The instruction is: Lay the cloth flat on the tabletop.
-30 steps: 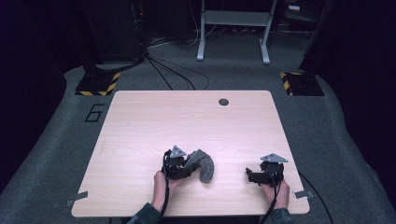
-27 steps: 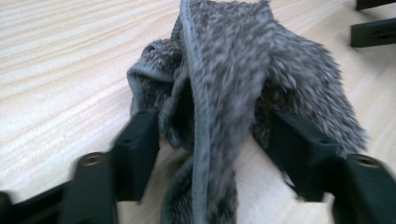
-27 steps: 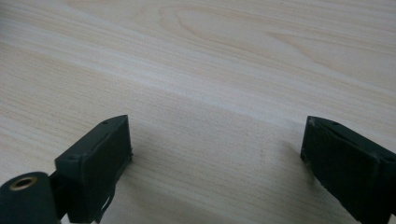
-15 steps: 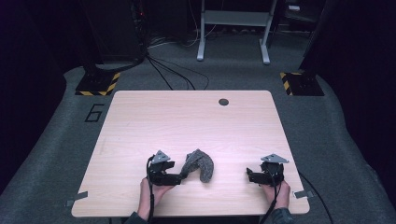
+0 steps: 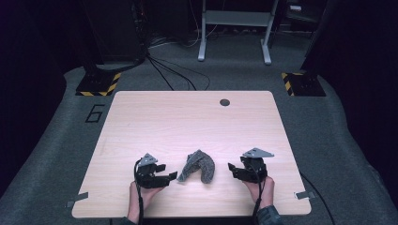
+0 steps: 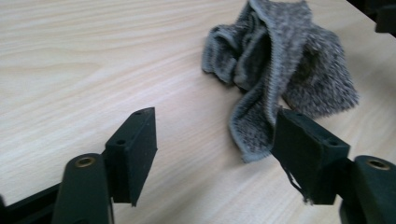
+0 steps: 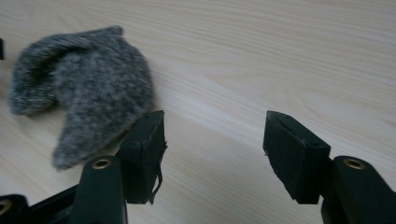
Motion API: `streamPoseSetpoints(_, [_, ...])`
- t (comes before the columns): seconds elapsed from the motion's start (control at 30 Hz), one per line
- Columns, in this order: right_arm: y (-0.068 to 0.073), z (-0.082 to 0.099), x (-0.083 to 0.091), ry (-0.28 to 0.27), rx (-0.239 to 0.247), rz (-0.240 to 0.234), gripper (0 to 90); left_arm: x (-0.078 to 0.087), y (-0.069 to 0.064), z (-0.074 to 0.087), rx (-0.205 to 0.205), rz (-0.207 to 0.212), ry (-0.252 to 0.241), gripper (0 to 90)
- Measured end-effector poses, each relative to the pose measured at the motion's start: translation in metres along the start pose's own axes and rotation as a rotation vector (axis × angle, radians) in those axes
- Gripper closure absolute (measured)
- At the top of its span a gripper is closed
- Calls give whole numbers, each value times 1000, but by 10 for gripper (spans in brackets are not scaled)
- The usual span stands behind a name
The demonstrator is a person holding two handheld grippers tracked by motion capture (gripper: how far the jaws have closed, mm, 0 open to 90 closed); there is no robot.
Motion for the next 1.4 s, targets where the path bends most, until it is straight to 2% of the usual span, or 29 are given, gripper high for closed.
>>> streamPoseSetpoints(0.03, [8,0,0,6,-3,-15,398,-1,-2,0,-5,2,0,320])
streamPoseSetpoints(0.07, [15,0,-1,4,5,-28,399,-2,-5,1,-20,20,8,321])
streamPoseSetpoints(0.13, [26,3,-2,10,12,-43,408,-5,-10,2,-28,21,10,314])
streamPoseSetpoints(0.2, [34,5,-4,18,13,-60,414,-9,-16,4,-45,40,28,309])
streamPoseSetpoints(0.23, [38,8,-5,28,9,-73,419,-12,-19,5,-44,38,31,307])
streamPoseSetpoints(0.37, [53,15,-11,64,29,-106,417,-20,-24,5,-85,42,63,309])
streamPoseSetpoints(0.43, [60,19,-14,79,48,-103,404,-23,-25,4,-94,41,70,319])
streamPoseSetpoints(0.53, [70,24,-20,99,92,-99,404,-28,-29,5,-114,45,87,395])
streamPoseSetpoints(0.63, [75,29,-27,121,108,-88,404,-32,-32,6,-138,53,99,528])
streamPoseSetpoints(0.67, [77,31,-29,129,97,-81,410,-32,-32,6,-138,53,99,578])
streamPoseSetpoints(0.7, [76,32,-31,133,124,-73,438,-34,-32,7,-153,52,108,620])
streamPoseSetpoints(0.83, [74,38,-37,164,134,-37,571,-33,-28,5,-154,29,97,770])
streamPoseSetpoints(0.87, [74,38,-37,164,134,-37,571,-33,-28,5,-154,29,97,814])
streamPoseSetpoints(0.9, [70,40,-38,173,124,-34,629,-32,-28,5,-153,29,96,814])
streamPoseSetpoints(0.93, [69,41,-37,175,111,-33,647,-31,-27,5,-154,23,93,828])
streamPoseSetpoints(1.07, [54,35,-31,143,95,-16,743,-25,-21,3,-168,0,83,864])
streamPoseSetpoints(1.2, [46,29,-25,116,66,0,771,-19,-14,-2,-173,-21,64,868])
streamPoseSetpoints(1.23, [44,27,-23,111,77,-4,777,-16,-13,-4,-174,-24,59,869])
streamPoseSetpoints(1.3, [39,22,-20,91,61,6,796,-12,-10,-6,-175,-34,52,871])
streamPoseSetpoints(1.4, [34,17,-13,74,68,10,810,-6,-8,-9,-165,-32,33,872])
Point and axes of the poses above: each handheld gripper's, and its own axes: x roughly backward along the jaws, z roughly out of its underside, y roughly to its left, the point moved 10 cm from there along -x, roughly forward along the jaws, and after that the axes turned 14 degrees about -x, right-handed, at the moved point
